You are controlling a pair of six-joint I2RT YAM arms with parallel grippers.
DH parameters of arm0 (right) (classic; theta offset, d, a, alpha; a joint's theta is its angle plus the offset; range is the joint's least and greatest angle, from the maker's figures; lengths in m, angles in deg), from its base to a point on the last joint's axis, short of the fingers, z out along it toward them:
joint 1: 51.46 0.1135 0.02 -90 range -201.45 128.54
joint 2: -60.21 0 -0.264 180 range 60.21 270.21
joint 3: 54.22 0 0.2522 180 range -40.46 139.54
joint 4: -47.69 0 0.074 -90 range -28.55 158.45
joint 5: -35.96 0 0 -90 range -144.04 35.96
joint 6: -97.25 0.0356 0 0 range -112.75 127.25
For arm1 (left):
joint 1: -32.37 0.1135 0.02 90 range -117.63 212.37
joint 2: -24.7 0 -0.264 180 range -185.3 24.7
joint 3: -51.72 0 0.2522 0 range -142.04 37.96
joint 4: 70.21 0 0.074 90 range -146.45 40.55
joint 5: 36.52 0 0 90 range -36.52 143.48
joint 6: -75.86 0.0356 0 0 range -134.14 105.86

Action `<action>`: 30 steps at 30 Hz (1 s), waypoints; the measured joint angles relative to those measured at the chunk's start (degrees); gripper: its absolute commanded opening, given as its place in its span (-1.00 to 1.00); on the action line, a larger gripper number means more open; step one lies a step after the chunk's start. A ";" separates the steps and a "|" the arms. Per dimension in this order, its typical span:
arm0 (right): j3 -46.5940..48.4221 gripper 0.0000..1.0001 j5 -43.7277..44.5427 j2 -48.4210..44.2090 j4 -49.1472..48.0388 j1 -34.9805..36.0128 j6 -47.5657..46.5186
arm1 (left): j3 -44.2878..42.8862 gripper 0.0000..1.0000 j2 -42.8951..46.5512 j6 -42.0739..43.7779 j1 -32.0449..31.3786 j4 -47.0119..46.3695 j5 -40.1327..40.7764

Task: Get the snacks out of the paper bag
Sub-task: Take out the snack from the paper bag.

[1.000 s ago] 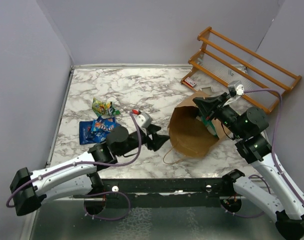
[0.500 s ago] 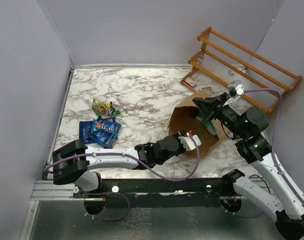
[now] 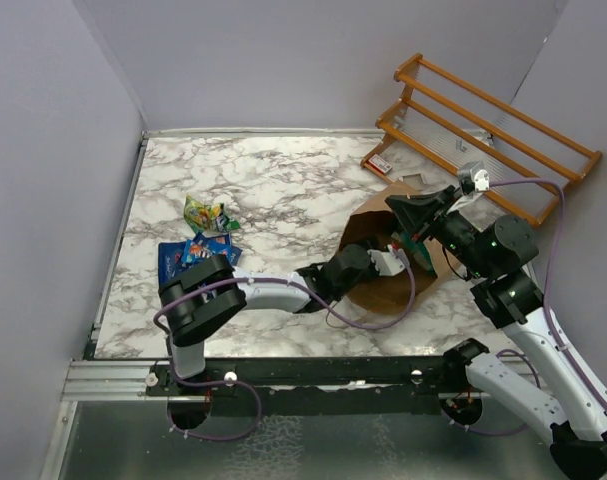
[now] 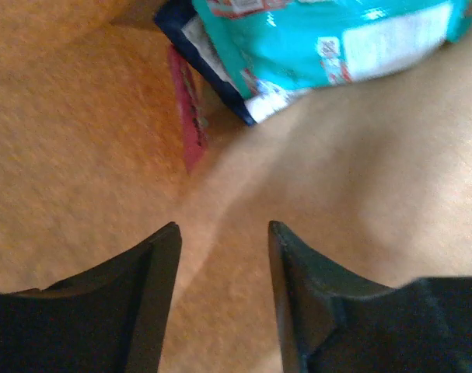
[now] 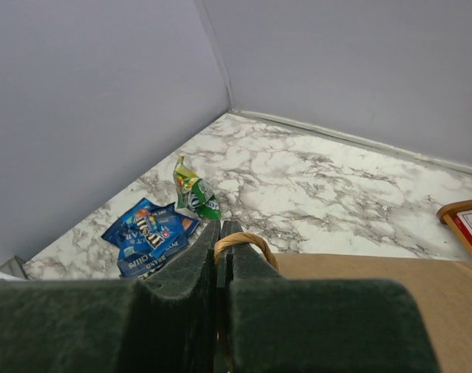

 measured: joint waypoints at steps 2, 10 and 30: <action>0.00 -0.96 0.00 -0.09 0.02 0.00 0.00 | -2.08 0.14 -1.42 0.22 1.49 -0.70 -0.61; 0.00 -0.96 -0.07 -0.59 0.00 0.00 0.02 | -10.12 0.28 -8.02 2.71 2.93 -3.58 -1.95; 0.00 -0.96 -0.02 -0.39 0.57 -0.07 0.44 | -23.34 -0.45 -25.94 13.31 8.00 -16.79 0.96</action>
